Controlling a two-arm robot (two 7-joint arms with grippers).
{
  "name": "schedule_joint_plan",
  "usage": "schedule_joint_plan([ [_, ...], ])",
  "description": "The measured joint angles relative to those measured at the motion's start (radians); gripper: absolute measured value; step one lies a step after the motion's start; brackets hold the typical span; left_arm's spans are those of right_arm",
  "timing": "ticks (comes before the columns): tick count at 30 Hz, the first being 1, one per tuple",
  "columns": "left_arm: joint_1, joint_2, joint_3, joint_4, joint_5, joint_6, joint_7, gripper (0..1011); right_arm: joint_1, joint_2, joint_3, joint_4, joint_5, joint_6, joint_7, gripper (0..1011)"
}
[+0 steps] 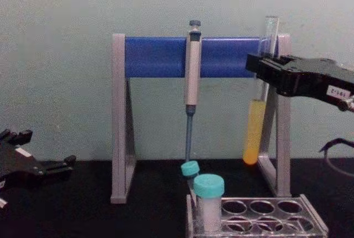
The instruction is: Pick up the test tube from the test tube rack, shake it, then place it back into the test tube rack.
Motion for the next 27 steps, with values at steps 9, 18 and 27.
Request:
schedule_joint_plan([
  [9, 0.0, 0.0, 0.0, 0.0, 0.0, 0.0, 0.0, 1001, -0.005, -0.001, 0.008, -0.004, -0.008, 0.009, -0.003, 233],
  [18, 0.0, 0.0, 0.0, 0.0, 0.0, 0.0, 0.0, 1001, -0.009, -0.002, 0.015, -0.005, -0.015, 0.012, -0.006, 233],
  [27, 0.0, 0.0, 0.0, 0.0, 0.0, 0.0, 0.0, 1001, -0.038, 0.024, 0.043, -0.033, -0.028, 0.02, -0.02, 233],
])
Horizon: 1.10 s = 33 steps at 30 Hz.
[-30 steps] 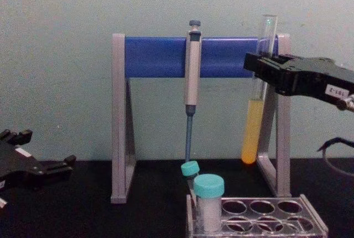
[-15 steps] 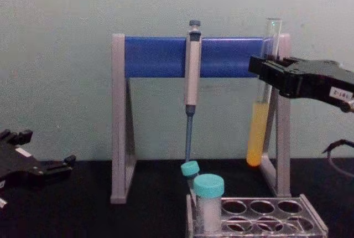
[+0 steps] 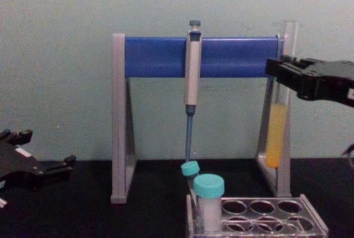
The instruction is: Pick up the test tube from the test tube rack, shake it, then place it back into the test tube rack.
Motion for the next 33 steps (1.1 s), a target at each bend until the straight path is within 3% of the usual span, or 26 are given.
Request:
schedule_joint_plan([
  [11, 0.0, 0.0, 0.0, 0.0, 0.0, 0.0, 0.0, 1001, -0.103, 0.07, 0.036, -0.108, -0.009, 0.04, -0.003, 233],
  [17, 0.0, 0.0, 0.0, 0.0, 0.0, 0.0, 0.0, 1001, -0.141, 0.087, 0.033, -0.144, 0.007, 0.057, 0.022, 233],
  [22, 0.0, 0.0, 0.0, 0.0, 0.0, 0.0, 0.0, 1001, -0.134, 0.078, 0.011, -0.142, 0.037, 0.059, 0.052, 233],
  [27, 0.0, 0.0, 0.0, 0.0, 0.0, 0.0, 0.0, 1001, -0.083, 0.05, -0.025, -0.099, 0.068, 0.044, 0.079, 233],
  [33, 0.0, 0.0, 0.0, 0.0, 0.0, 0.0, 0.0, 1001, -0.033, 0.018, -0.042, -0.046, 0.078, 0.006, 0.082, 233],
])
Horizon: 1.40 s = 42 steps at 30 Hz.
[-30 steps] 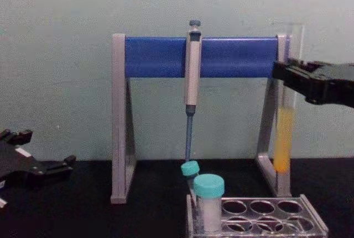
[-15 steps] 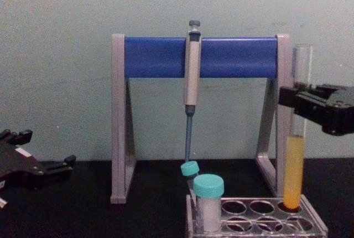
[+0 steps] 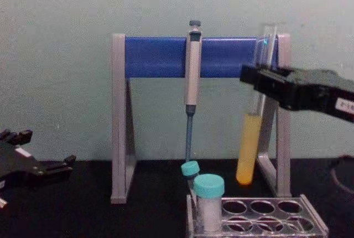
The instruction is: Pick up the test tube from the test tube rack, shake it, then place it back into the test tube rack.
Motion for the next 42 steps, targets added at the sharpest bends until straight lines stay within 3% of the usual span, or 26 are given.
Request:
schedule_joint_plan([
  [4, 0.0, 0.0, 0.0, 0.0, 0.0, 0.0, 0.0, 1001, 0.029, -0.018, -0.003, 0.035, -0.005, -0.034, -0.01, 233],
  [11, 0.0, 0.0, 0.0, 0.0, 0.0, 0.0, 0.0, 1001, 0.051, -0.039, 0.011, 0.075, -0.055, -0.075, -0.058, 233],
  [18, 0.0, 0.0, 0.0, 0.0, 0.0, 0.0, 0.0, 1001, 0.051, -0.044, 0.026, 0.081, -0.076, -0.072, -0.069, 233],
  [42, 0.0, 0.0, 0.0, 0.0, 0.0, 0.0, 0.0, 1001, 0.046, -0.055, 0.037, 0.08, -0.083, -0.061, -0.058, 233],
])
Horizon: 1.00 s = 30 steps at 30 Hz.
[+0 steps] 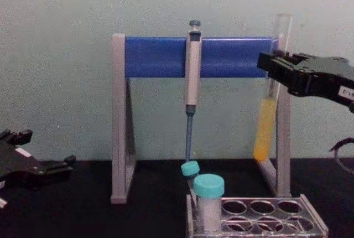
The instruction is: Pick up the test tube from the test tube rack, shake it, then place it back into the test tube rack.
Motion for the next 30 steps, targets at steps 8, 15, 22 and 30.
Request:
schedule_joint_plan([
  [8, 0.0, 0.0, 0.0, 0.0, 0.0, 0.0, 0.0, 1001, -0.004, 0.003, 0.005, -0.003, -0.008, 0.001, -0.006, 233],
  [15, 0.0, 0.0, 0.0, 0.0, 0.0, 0.0, 0.0, 1001, -0.023, 0.024, 0.027, -0.029, -0.028, 0.009, -0.023, 233],
  [22, 0.0, 0.0, 0.0, 0.0, 0.0, 0.0, 0.0, 1001, -0.071, 0.058, 0.049, -0.084, -0.037, 0.042, -0.032, 233],
  [30, 0.0, 0.0, 0.0, 0.0, 0.0, 0.0, 0.0, 1001, -0.15, 0.115, 0.059, -0.177, -0.023, 0.109, -0.009, 233],
])
